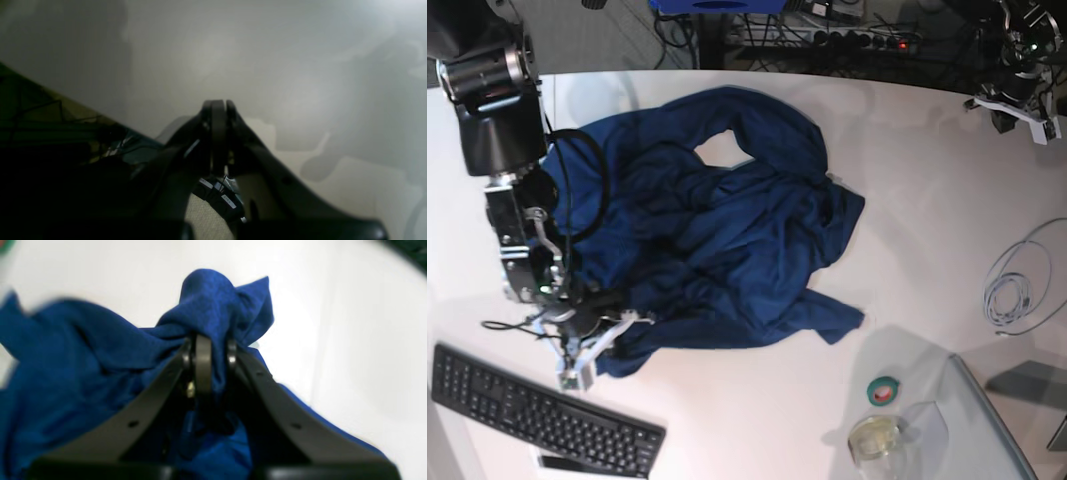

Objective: Layout the t-shirt on the table in an organized manner, then fold the t-shirt properly
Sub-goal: 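Drag the held fabric toward the keyboard with the right gripper, then grasp the shirt hem with the right gripper and pull it toward the keyboard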

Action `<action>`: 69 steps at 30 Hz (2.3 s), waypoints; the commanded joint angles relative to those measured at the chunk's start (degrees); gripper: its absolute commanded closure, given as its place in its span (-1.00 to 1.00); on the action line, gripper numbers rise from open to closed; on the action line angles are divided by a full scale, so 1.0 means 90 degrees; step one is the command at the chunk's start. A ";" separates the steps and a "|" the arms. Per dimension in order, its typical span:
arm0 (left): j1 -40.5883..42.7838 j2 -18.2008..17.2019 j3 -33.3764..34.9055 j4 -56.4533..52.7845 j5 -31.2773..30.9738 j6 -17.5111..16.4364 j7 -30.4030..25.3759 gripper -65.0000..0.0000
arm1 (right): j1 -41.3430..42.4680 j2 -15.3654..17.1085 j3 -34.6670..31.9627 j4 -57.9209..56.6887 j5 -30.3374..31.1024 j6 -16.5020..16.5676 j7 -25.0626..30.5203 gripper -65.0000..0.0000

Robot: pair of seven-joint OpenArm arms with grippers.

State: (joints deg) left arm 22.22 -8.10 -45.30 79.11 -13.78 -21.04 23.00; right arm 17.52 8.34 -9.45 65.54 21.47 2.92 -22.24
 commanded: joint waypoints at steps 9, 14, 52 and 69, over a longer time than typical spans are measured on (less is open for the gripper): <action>-0.0110 -0.0111 -0.0022 0.0016 -0.0056 0.0018 -0.0119 1.00 | -0.0525 -0.0003 0.0733 0.0547 0.0022 -0.0065 -0.0533 0.99; -0.0110 -0.0111 -0.0022 0.0016 -0.0056 0.0018 -0.0129 1.00 | -0.0711 -0.0003 0.0381 0.0918 0.0022 -0.0397 -0.0835 0.26; -0.0041 -0.0111 -0.0080 0.0016 -0.0056 0.0018 -0.0129 1.00 | 0.2376 -0.0951 -0.2930 -0.4786 0.0032 -0.0437 0.0942 1.00; -0.0041 -0.0111 -0.0344 0.0016 -0.0056 0.0018 -0.0129 1.00 | 0.1819 0.0544 -0.2295 0.0215 0.0051 -0.0905 -0.1607 1.00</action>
State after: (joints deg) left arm 21.67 -7.92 -48.03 78.46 -13.80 -21.06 22.98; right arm 32.34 13.50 -30.30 66.43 21.89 -5.19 -37.85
